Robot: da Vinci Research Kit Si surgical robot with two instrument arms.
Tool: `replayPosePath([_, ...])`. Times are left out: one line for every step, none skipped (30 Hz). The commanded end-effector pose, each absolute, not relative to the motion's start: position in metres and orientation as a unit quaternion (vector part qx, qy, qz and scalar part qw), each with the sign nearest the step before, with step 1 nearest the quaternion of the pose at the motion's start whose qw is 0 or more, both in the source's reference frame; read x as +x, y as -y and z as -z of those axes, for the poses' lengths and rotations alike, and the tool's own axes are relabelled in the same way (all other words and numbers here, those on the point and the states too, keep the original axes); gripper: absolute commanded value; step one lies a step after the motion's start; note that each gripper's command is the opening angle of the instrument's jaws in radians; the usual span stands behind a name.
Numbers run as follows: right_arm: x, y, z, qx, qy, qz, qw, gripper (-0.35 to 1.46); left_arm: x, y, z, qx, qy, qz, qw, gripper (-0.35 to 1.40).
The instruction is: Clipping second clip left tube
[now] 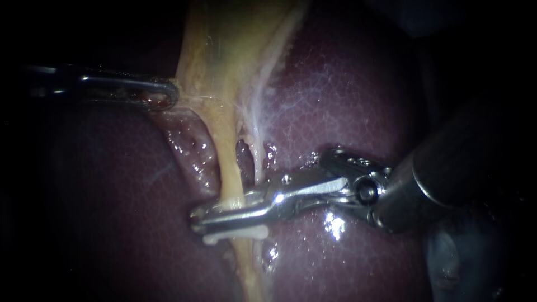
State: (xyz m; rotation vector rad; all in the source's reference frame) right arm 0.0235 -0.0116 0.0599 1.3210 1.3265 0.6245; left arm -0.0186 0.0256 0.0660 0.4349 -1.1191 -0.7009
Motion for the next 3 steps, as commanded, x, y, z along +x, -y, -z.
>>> replayPosePath([0.0235,0.0116,-0.06,0.558,-0.561,-0.264,0.552,-0.35,-0.0186,-0.0256,-0.066,0.2,0.516,0.323,0.768,-0.35])
replayPosePath([0.0235,0.0116,-0.06,0.558,-0.561,-0.264,0.552,-0.35,-0.0186,-0.0256,-0.066,0.2,0.516,0.323,0.768,-0.35])
replayPosePath([0.0235,0.0115,-0.0601,0.558,-0.561,-0.264,0.552,-0.35,-0.0186,-0.0256,-0.066,0.2,0.516,0.323,0.768,-0.35])
